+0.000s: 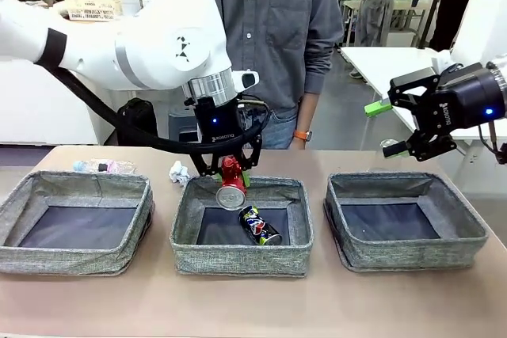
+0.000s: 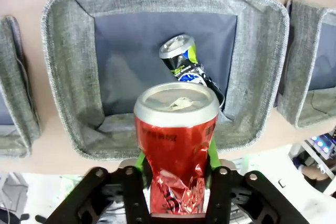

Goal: Sort the waste into the appropriate baskets.
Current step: Place the picked waste into the Fabric basket indicated by the person.

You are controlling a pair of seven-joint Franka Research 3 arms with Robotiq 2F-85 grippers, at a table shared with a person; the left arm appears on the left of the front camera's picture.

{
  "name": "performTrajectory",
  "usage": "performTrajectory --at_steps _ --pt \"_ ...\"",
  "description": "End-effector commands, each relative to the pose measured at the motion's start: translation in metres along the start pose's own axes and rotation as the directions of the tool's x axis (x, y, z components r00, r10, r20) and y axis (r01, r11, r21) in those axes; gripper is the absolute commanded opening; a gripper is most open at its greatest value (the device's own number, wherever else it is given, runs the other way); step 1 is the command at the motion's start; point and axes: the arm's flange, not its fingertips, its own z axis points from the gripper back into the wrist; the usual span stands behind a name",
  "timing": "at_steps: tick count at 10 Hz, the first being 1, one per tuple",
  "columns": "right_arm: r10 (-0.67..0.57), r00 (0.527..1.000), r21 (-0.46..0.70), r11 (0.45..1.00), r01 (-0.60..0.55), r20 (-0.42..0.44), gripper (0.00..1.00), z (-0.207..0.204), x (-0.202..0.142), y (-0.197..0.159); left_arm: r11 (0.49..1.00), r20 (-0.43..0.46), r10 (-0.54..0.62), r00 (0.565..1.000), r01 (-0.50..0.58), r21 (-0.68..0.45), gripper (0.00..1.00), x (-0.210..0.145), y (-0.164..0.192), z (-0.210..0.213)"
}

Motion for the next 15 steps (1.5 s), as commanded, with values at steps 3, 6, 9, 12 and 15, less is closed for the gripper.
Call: performTrajectory --at_steps 3,6,9,12,15 --pt "0.007 1.000 0.001 1.000 -0.007 -0.009 1.00 0.001 0.002 0.001 1.000 0.034 0.006 0.999 -0.006 0.017 1.00 0.002 -0.001 0.002" --pt "0.007 1.000 0.001 1.000 -0.007 -0.009 1.00 0.001 0.002 0.001 1.000 0.038 0.008 0.999 -0.008 0.007 1.00 0.002 0.001 0.005" --pt "0.007 1.000 0.001 1.000 -0.007 -0.009 1.00 0.001 0.002 0.001 1.000 0.031 0.008 1.000 -0.008 0.002 1.00 0.003 0.004 0.014" --pt "0.007 1.000 0.001 1.000 -0.007 -0.009 1.00 0.001 0.002 0.001 0.978 -0.140 -0.166 0.976 0.145 -0.150 1.00 -0.005 0.028 0.084" --pt "0.007 1.000 0.001 1.000 -0.007 -0.009 1.00 0.001 0.002 0.001 0.853 -0.111 -0.336 0.935 0.252 -0.457 1.00 -0.007 0.088 0.137"
